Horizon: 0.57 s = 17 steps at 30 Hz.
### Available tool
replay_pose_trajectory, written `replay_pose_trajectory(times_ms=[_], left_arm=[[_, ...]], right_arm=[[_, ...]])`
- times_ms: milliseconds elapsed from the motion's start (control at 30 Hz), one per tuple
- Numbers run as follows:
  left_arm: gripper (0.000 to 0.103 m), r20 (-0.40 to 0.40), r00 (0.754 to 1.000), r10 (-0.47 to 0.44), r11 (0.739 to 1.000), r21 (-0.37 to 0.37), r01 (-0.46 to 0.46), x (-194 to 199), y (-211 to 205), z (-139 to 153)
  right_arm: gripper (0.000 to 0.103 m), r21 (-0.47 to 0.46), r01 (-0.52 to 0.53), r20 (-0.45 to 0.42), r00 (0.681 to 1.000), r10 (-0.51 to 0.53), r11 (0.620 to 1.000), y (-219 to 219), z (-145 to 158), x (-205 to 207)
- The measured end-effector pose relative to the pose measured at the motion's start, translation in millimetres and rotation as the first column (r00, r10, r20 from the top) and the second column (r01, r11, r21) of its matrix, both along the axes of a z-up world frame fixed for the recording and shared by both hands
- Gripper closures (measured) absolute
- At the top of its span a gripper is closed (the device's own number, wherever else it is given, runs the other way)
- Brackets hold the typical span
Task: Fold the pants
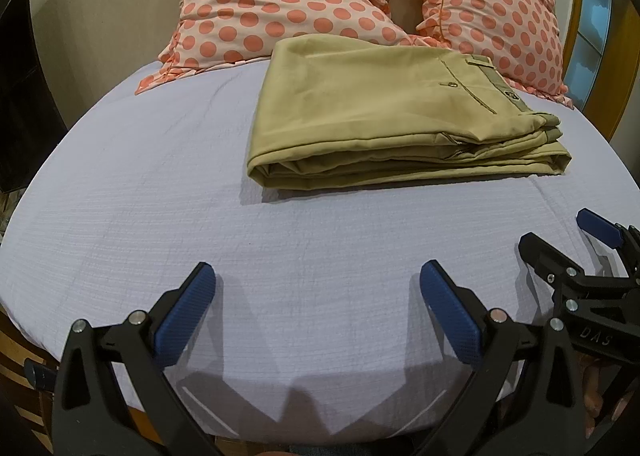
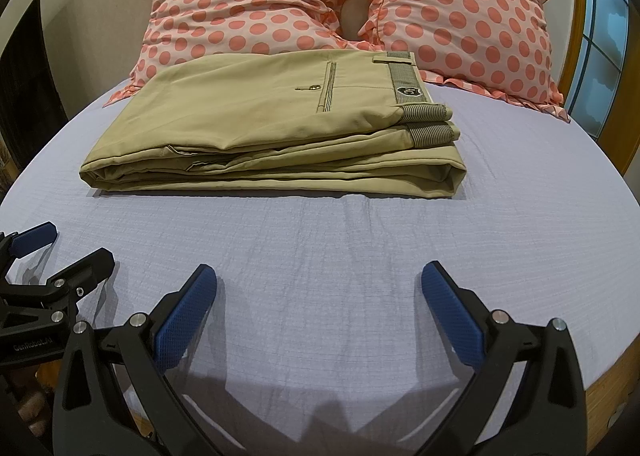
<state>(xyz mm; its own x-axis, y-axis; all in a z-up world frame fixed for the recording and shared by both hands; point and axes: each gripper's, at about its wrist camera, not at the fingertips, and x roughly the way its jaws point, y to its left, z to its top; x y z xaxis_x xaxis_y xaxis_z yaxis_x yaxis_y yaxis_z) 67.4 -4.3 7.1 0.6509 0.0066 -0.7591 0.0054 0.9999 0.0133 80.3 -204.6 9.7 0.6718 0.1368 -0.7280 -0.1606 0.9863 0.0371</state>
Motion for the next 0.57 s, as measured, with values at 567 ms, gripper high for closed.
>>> replay_pose_trajectory(times_ms=[567], left_arm=[[0.002, -0.015, 1.0, -0.004, 1.0, 0.002, 0.004, 1.6, 0.3, -0.3]], right_arm=[[0.001, 0.0, 0.001, 0.0, 1.0, -0.001, 1.0, 0.3, -0.3, 0.2]])
